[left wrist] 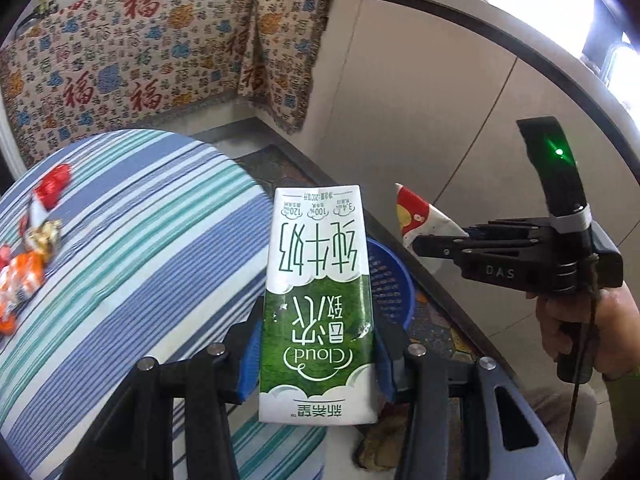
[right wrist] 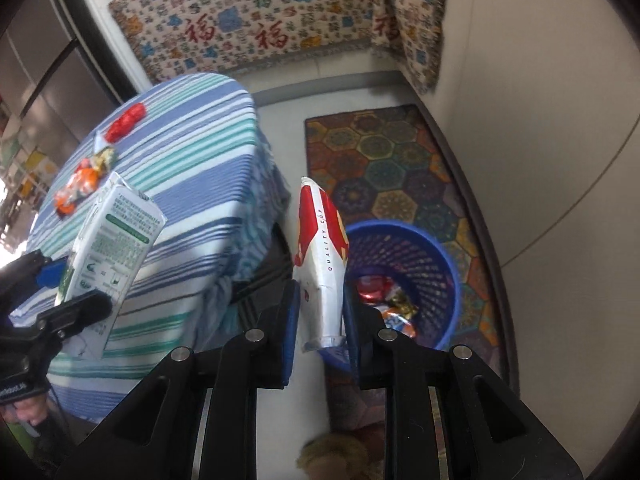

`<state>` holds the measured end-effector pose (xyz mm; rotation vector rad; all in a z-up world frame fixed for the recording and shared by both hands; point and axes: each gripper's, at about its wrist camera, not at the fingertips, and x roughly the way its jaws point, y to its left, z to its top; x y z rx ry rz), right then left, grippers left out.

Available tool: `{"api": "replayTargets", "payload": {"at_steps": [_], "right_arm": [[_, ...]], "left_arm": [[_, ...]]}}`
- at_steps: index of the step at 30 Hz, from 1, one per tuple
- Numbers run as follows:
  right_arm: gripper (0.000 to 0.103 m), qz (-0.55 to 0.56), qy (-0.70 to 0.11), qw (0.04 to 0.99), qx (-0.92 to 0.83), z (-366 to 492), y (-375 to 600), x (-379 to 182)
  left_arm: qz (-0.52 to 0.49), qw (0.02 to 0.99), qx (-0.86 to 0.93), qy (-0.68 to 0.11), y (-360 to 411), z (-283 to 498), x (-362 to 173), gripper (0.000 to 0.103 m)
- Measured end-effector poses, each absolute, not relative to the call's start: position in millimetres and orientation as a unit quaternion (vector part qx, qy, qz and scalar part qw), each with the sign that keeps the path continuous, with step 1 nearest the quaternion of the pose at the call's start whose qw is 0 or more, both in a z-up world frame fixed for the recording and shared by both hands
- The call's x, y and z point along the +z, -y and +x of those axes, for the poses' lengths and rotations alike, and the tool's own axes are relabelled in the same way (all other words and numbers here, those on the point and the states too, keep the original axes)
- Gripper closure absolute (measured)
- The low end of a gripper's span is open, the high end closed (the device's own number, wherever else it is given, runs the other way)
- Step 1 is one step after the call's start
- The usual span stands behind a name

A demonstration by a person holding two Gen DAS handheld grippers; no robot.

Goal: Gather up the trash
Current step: 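Carry the milk carton and white-and-red wrapper over the blue wastebasket with both grippers, then open both grippers to drop the carton and wrapper into the basket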

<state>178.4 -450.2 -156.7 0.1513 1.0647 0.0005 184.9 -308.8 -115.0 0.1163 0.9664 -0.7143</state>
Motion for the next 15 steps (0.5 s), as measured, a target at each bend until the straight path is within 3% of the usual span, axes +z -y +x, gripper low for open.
{"api": "replayTargets", "payload": {"at_steps": [15], "right_arm": [[0.081, 0.146, -0.553, 0.819, -0.04, 211.6, 561.7, -261.7]], "left_arm": [[0.045, 0.785, -0.328, -0.524, 429.9, 236.6, -230.4, 0.056]]}}
